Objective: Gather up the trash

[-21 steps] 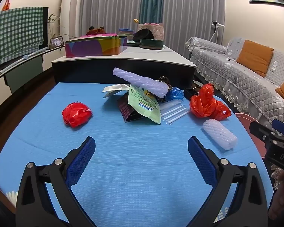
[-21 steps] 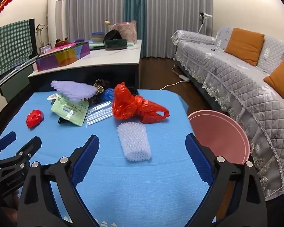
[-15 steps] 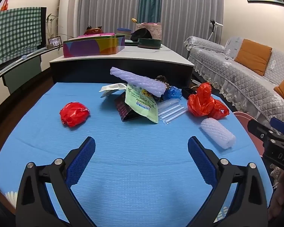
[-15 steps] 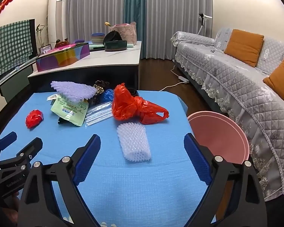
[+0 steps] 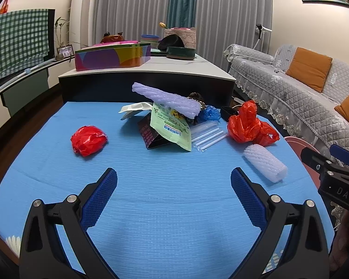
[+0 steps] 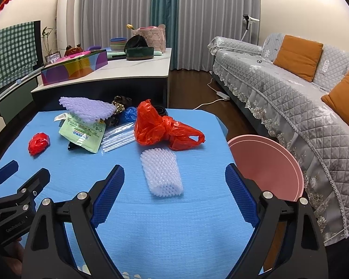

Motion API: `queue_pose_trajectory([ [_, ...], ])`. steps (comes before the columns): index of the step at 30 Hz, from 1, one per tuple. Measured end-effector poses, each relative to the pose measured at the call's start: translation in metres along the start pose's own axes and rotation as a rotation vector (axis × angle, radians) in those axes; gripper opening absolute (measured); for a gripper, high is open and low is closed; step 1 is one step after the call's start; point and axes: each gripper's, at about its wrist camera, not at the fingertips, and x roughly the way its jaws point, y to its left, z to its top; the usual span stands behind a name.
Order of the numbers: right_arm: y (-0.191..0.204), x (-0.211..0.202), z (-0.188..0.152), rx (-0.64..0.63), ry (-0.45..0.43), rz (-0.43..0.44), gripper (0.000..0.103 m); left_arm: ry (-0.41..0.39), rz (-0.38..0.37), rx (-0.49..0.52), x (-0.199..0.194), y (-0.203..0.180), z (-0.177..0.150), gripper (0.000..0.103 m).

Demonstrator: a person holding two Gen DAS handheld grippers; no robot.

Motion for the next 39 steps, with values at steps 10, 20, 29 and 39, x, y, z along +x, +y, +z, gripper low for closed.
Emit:
queue_pose_trajectory([
  [10,0.002,-0.002,-0.001,-0.007,-0.005,0.006,0.087,0.0,-0.002,0.0,0.0,-0.001,0.0,0.095],
  [20,0.004,-0.002,0.0,-0.02,0.015,-0.004,0.087,0.0,-0.001,0.0,0.0,-0.001,0.0,0.095],
  [29,0.005,0.002,0.001,-0.013,0.014,0.01,0.087,0.0,0.006,-0.007,0.001,0.0,0.002,0.093],
  [39,0.001,0.04,0.006,0.017,0.006,0.027,0.087,-0.007,0.092,-0.062,0.022,0.021,0.014,0.092],
])
